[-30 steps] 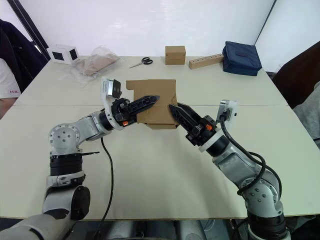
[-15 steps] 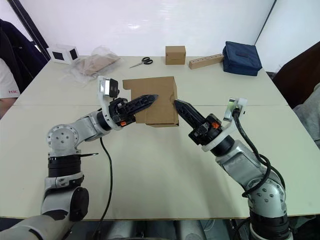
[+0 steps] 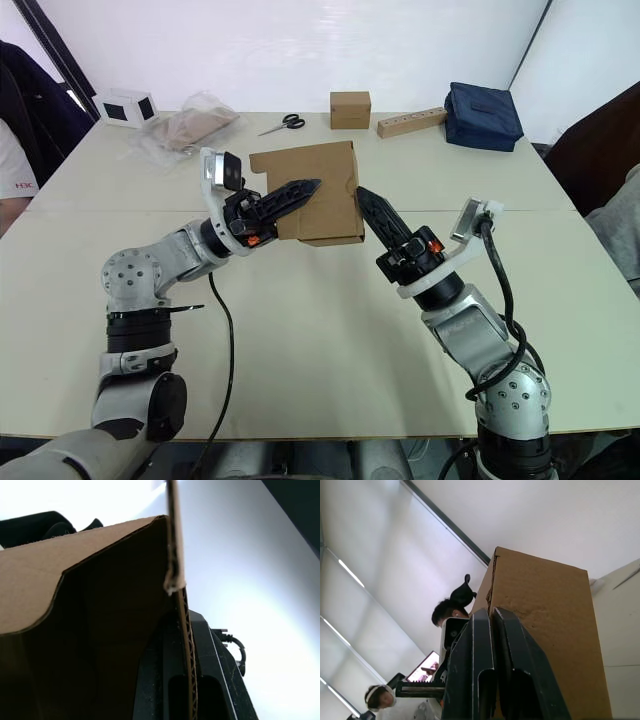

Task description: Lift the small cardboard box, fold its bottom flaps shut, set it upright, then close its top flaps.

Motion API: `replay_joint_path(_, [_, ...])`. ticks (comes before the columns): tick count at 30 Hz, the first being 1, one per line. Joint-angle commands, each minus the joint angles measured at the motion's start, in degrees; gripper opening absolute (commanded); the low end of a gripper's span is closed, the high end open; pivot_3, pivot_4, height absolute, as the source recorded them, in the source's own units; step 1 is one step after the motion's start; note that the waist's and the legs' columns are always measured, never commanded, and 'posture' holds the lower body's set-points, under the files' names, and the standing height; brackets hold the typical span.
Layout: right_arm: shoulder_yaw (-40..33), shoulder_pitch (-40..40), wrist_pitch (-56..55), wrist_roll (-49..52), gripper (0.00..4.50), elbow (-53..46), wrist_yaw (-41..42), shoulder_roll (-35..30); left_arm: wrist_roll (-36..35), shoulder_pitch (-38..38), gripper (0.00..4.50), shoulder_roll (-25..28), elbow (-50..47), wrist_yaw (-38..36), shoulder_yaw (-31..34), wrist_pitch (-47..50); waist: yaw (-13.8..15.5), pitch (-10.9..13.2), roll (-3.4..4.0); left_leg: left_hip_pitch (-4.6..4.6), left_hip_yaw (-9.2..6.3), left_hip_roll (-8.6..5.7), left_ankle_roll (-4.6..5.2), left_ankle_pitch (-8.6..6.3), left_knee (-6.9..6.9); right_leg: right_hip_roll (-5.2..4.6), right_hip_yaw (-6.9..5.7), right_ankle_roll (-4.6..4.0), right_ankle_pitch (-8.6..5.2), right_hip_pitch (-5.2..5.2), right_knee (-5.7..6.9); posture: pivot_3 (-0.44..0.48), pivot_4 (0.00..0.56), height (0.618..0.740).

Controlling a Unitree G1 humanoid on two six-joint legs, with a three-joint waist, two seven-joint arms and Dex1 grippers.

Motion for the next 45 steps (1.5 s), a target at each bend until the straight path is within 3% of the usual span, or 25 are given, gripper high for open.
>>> replay_joint_path(1, [-0.29,-0.25,-0.92,1.17,0.08,-0.82,-0.33,0.81,-3.01,-0.64,0.00,-0.24,-1.64,1.39,0.39,-0.86,0.00,0.00,0.00,0.00,0.00,0.00,0.00,0.00,0.00,0.00,0.00,0.00,0.00,0.00,0.00,0.000,0.150,0.740])
replay_joint_path(14, [0.16,-0.46,-2.13,0.81,0.08,-0.46,-3.06,3.01,-7.44,0.04,0.00,-2.01,-2.63,6.81,0.36,-3.83,0.01,0.00,0.00,-0.01,0.00,0.00,0.00,0.00,0.00,0.00,0.00,-0.01,0.00,0.00,-0.01,0.000,0.150,0.740])
replay_joint_path(26, [5.66,-0.87,1.63,-4.97,0.08,-2.15,-0.90,-0.31,-8.93,0.73,0.00,-2.23,-3.79,7.76,-1.23,-4.66,0.02,0.00,0.00,-0.04,0.00,-0.01,0.00,0.00,0.00,0.01,-0.01,-0.01,0.00,0.00,-0.06,0.000,0.150,0.740])
replay_joint_path(35, [-3.70,-0.63,0.23,1.74,0.08,-0.13,-0.20,-5.03,-10.56,0.49,0.00,2.94,-3.01,4.10,-1.60,-1.36,0.05,0.00,0.00,-0.10,0.00,-0.02,0.01,0.00,0.00,0.00,-0.03,-0.01,0.00,-0.02,-0.12,0.000,0.150,0.740])
replay_joint_path(45, [-6.82,-0.80,-0.13,4.32,0.08,0.48,-0.82,-6.30,-10.98,0.43,0.00,5.24,-2.49,2.44,-2.41,-1.29,0.04,0.00,0.00,-0.13,-0.01,-0.01,0.01,-0.01,-0.01,0.00,-0.03,-0.01,0.00,-0.05,-0.14,0.000,0.150,0.740])
